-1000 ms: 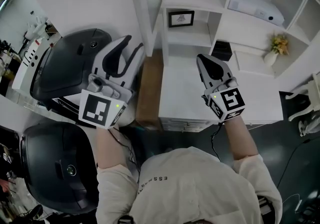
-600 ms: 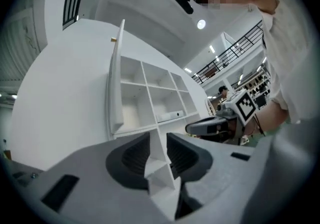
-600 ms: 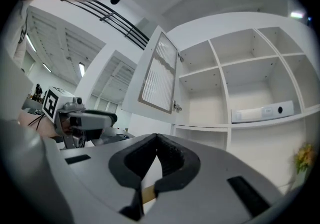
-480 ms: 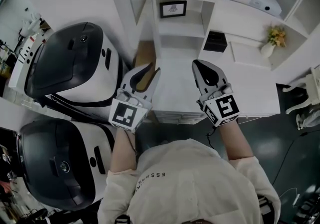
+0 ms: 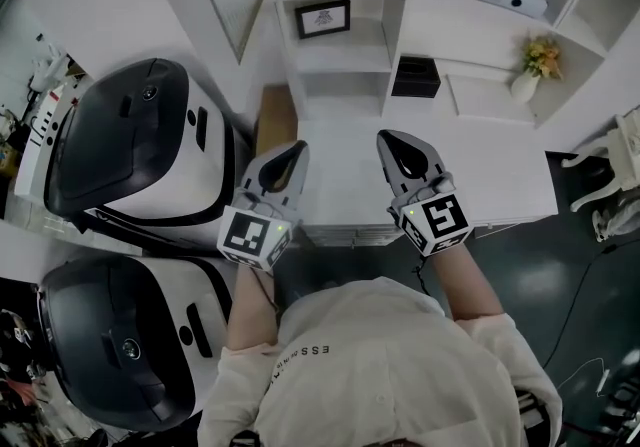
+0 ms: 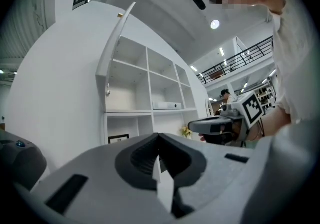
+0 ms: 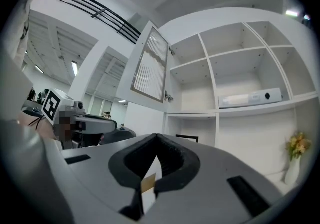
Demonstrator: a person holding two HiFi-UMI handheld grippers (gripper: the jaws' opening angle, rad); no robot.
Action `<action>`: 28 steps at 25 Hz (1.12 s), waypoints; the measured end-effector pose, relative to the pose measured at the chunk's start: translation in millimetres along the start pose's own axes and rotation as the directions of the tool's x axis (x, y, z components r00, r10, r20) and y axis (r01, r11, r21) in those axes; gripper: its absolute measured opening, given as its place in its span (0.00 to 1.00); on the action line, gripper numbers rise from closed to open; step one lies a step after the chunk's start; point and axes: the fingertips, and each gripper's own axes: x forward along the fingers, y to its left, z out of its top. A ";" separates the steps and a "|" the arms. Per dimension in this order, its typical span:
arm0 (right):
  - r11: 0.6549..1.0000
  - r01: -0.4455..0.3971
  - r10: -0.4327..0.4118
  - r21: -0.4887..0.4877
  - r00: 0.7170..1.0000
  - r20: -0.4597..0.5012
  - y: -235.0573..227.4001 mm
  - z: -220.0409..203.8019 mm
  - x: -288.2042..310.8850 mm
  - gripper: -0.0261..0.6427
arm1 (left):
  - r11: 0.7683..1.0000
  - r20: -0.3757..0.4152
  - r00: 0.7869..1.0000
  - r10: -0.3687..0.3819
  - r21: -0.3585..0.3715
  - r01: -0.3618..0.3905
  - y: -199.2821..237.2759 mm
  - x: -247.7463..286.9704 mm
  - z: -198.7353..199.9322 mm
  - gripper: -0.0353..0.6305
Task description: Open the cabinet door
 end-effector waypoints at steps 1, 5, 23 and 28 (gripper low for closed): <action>1.000 0.001 -0.001 0.000 1.000 0.003 -1.9 -0.1 -0.6 0.06 | 1.000 -0.002 1.000 -0.002 0.000 0.002 -0.8 1.4 -0.2 0.06; 1.000 0.009 -0.009 -0.002 1.000 0.002 -8.7 -3.0 -1.0 0.06 | 1.000 0.004 1.000 0.001 -0.012 0.000 -1.2 5.0 1.3 0.06; 0.999 0.010 -0.010 -0.034 1.000 0.002 -22.8 -2.4 2.9 0.06 | 1.000 0.001 1.000 -0.012 -0.003 0.012 -6.3 27.8 8.0 0.06; 0.999 0.004 -0.004 -0.035 1.000 0.007 -26.6 1.2 2.9 0.06 | 1.000 0.002 1.000 -0.016 0.000 0.016 -5.9 33.4 7.9 0.06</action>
